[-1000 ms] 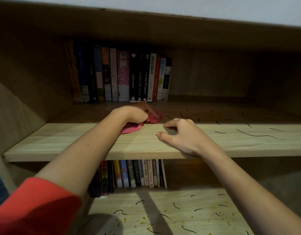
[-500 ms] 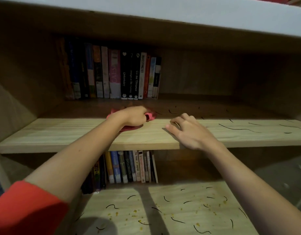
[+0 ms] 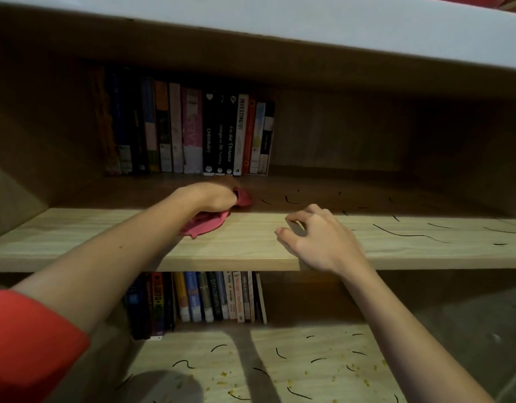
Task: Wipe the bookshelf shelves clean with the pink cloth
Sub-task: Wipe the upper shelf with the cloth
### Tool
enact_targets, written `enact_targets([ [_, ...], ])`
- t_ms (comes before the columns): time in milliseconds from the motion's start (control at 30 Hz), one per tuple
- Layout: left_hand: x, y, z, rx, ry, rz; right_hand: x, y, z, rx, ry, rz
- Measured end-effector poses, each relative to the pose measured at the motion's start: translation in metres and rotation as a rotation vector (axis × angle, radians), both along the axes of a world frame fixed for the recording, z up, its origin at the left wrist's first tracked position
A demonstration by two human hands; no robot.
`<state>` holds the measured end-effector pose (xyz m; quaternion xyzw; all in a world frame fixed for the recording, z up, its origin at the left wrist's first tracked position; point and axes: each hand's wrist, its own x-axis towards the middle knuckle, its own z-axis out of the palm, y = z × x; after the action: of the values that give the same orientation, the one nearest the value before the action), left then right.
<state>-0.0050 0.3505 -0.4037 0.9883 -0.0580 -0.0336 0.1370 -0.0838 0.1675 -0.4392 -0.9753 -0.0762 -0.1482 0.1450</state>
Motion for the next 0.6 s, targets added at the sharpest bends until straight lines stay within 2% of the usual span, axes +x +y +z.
enact_targets([
  [167, 0.011, -0.021, -0.001, -0.123, -0.067, -0.06, 0.0, -0.001, 0.0, 0.026, -0.002, 0.006],
  [300, 0.008, -0.017, 0.0, -0.17, -0.031, -0.228, 0.0, -0.002, 0.0, 0.037, 0.0, 0.009],
  [467, 0.02, -0.023, 0.004, -0.179, -0.096, -0.185, 0.0, -0.002, 0.0, 0.043, -0.006, 0.007],
  [600, 0.017, -0.03, 0.004, -0.183, -0.078, -0.246, 0.001, -0.002, 0.001, 0.044, -0.004, 0.01],
])
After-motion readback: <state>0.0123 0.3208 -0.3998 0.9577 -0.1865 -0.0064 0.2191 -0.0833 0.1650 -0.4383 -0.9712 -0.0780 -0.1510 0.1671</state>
